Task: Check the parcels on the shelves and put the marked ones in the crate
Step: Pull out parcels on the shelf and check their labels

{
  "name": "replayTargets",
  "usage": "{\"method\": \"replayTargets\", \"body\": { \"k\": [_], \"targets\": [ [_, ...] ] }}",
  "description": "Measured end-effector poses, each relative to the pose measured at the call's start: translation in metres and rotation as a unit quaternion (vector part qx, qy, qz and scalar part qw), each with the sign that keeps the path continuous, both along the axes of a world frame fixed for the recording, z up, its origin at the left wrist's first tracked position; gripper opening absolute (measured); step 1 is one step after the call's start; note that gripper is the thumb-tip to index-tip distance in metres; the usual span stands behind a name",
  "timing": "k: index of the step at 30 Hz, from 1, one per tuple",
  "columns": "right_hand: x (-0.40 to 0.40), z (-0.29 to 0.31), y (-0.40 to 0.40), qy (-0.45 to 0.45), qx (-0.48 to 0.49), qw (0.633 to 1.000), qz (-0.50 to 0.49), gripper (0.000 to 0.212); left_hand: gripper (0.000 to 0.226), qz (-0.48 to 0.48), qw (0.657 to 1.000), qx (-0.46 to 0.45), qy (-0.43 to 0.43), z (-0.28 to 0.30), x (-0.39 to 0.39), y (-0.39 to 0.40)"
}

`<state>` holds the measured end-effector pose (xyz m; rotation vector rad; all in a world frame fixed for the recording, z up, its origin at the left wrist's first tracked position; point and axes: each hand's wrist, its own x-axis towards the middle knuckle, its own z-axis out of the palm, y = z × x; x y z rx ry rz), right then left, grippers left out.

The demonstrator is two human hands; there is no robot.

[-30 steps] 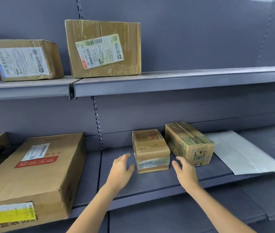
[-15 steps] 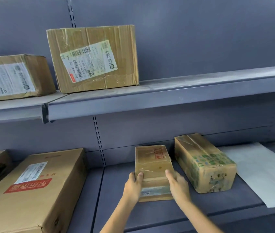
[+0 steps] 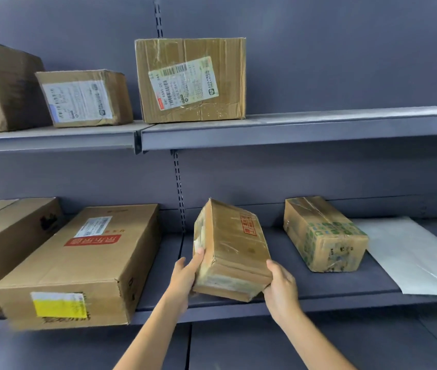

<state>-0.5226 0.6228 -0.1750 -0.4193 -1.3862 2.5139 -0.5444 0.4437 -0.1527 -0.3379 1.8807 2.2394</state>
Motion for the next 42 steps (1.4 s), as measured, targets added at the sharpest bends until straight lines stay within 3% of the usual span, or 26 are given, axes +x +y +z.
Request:
{"method": "replayTargets", "body": {
  "k": [2,4,7,9,11,14,17,21,24,26,28,29,31,33,35,38,42],
  "targets": [
    [0.005,0.0,-0.005,-0.005,-0.065,0.997,0.048,0.022,0.068,-0.046,0.997,0.064,-0.01,0.01,0.014,-0.008],
    [0.004,-0.006,-0.008,-0.047,-0.056,0.994,0.077,0.024,0.051,-0.048,0.993,0.106,0.018,0.016,0.022,-0.013],
    [0.005,-0.008,-0.014,-0.105,0.098,0.983,0.117,0.033,0.04,-0.029,0.991,0.107,0.072,0.027,0.034,-0.014],
    [0.008,0.0,-0.018,-0.09,0.214,0.964,0.13,0.036,0.034,-0.016,0.991,0.084,0.107,0.03,0.038,-0.013],
    [0.011,0.016,-0.019,-0.063,0.254,0.953,0.152,0.04,0.031,-0.022,0.988,0.047,0.143,0.032,0.042,-0.009],
    [0.017,0.038,-0.016,-0.052,0.227,0.942,0.24,0.057,0.029,-0.045,0.98,0.014,0.195,0.034,0.053,-0.003],
    [0.023,0.045,-0.014,-0.061,0.191,0.956,0.215,0.063,0.03,-0.08,0.967,0.01,0.244,0.033,0.06,0.002],
    [0.033,0.032,-0.008,-0.018,0.037,0.985,0.166,0.042,0.027,-0.091,0.963,-0.02,0.252,0.03,0.062,0.002],
    [0.042,0.016,-0.003,0.028,-0.077,0.979,0.185,0.056,0.029,-0.074,0.936,-0.185,0.289,0.023,0.057,-0.004],
    [0.046,0.008,-0.003,0.045,-0.122,0.972,0.196,0.06,0.067,-0.036,0.915,-0.279,0.29,0.021,0.052,-0.012],
    [0.049,0.006,-0.006,0.052,-0.14,0.967,0.207,0.062,0.115,-0.037,0.945,-0.237,0.22,0.02,0.046,-0.017],
    [0.05,0.006,-0.008,0.055,-0.145,0.965,0.214,0.068,0.12,-0.05,0.964,-0.182,0.186,0.02,0.045,-0.018],
    [0.051,0.007,-0.009,0.055,-0.152,0.963,0.217,0.066,0.097,-0.068,0.981,-0.086,0.159,0.021,0.047,-0.018],
    [0.051,0.008,-0.007,0.042,-0.153,0.965,0.208,0.05,0.062,-0.073,0.987,-0.016,0.141,0.021,0.049,-0.02],
    [0.048,0.007,-0.005,0.038,-0.162,0.964,0.205,0.04,0.044,-0.098,0.987,0.06,0.116,0.02,0.051,-0.022],
    [0.047,0.008,-0.004,0.044,-0.179,0.96,0.21,0.034,0.039,-0.134,0.978,0.126,0.099,0.02,0.054,-0.025],
    [0.044,0.017,-0.004,0.029,-0.105,0.97,0.217,0.032,0.061,-0.126,0.977,0.14,0.101,0.011,0.055,-0.031]
  ]
}}
